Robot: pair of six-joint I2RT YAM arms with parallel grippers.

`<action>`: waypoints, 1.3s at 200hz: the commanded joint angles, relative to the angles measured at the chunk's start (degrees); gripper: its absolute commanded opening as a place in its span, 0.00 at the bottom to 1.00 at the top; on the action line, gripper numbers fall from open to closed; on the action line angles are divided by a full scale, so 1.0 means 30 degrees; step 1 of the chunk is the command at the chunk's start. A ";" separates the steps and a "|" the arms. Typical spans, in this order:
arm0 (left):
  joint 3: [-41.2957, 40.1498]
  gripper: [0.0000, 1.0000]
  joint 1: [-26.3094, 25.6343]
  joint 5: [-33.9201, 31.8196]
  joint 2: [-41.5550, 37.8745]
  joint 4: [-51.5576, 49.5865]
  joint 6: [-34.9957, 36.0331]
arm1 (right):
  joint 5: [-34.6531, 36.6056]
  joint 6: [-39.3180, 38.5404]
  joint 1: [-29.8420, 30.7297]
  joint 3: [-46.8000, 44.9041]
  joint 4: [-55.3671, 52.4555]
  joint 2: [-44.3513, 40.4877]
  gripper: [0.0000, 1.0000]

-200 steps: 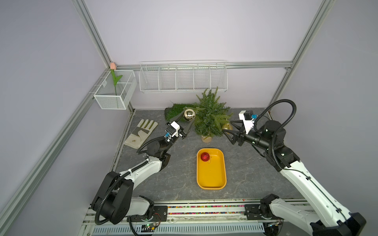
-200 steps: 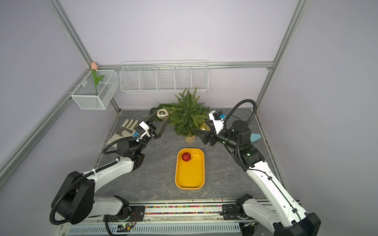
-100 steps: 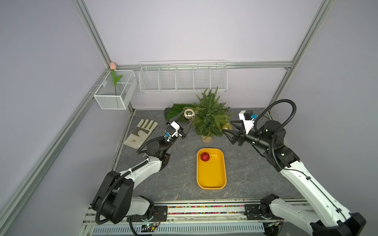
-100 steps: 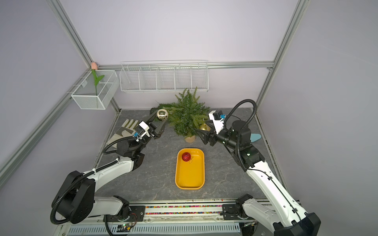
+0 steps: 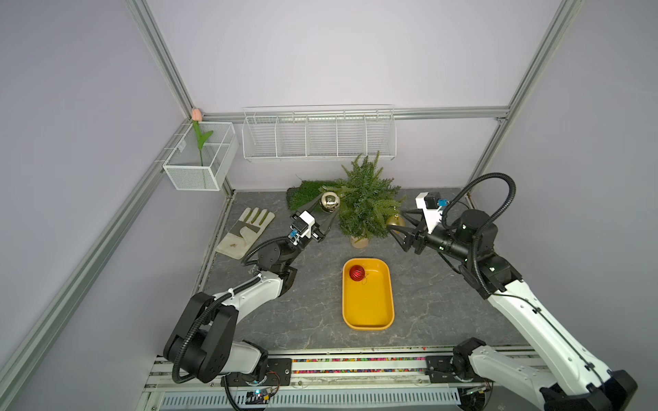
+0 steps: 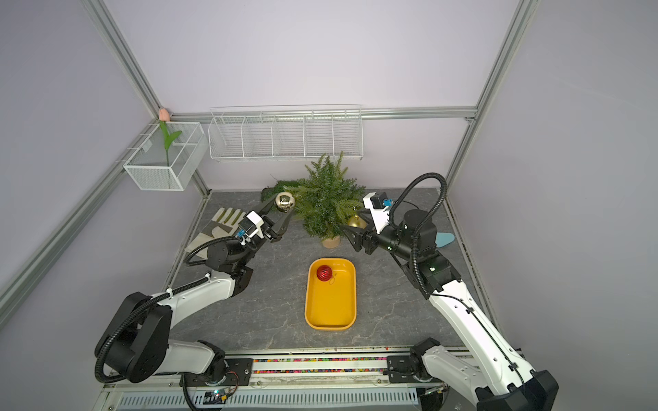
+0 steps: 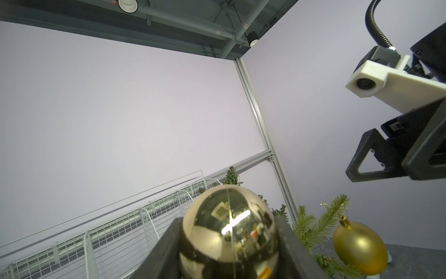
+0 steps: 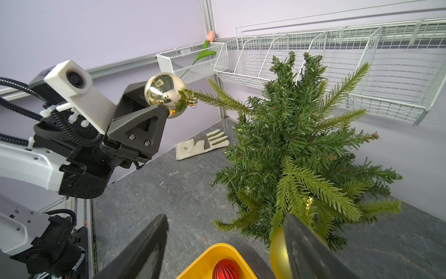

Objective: Decorate the small christmas tree with ornaments
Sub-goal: Hang an ornament on the christmas tree.

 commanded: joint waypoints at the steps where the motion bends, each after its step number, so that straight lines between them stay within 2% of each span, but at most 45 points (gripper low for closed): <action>1: 0.0173 0.17 0.0129 -0.0125 0.0298 0.0711 0.0309 | 0.0044 -0.0062 0.0151 0.0340 0.0239 -0.0144 0.78; 61: 0.0948 0.16 0.0173 -0.0116 0.0504 0.0708 0.0213 | 0.0073 -0.0064 0.0157 0.0312 0.0266 -0.0111 0.78; 133: 0.1140 0.16 0.0188 -0.1238 0.0656 0.0714 0.0258 | 0.0143 -0.0095 0.0139 0.0152 0.0180 -0.0320 0.78; 184: 0.0330 0.17 0.0184 -0.1440 0.0761 0.0720 0.0064 | 0.0143 -0.0106 0.0156 0.0022 0.0110 -0.0465 0.78; 199: 0.0068 0.22 0.0188 -0.1321 0.0722 0.0714 -0.0096 | 0.0145 -0.0102 0.0139 0.0018 0.0082 -0.0408 0.78; 236: -0.0514 0.47 0.0188 -0.1243 0.0625 0.0722 -0.0560 | 0.0042 -0.0066 0.0153 0.0018 0.0036 -0.0373 0.79; 260: -0.0645 0.57 0.0187 -0.1089 0.0684 0.0712 -0.0687 | 0.0056 -0.0123 0.0165 0.0047 0.0005 -0.0378 0.79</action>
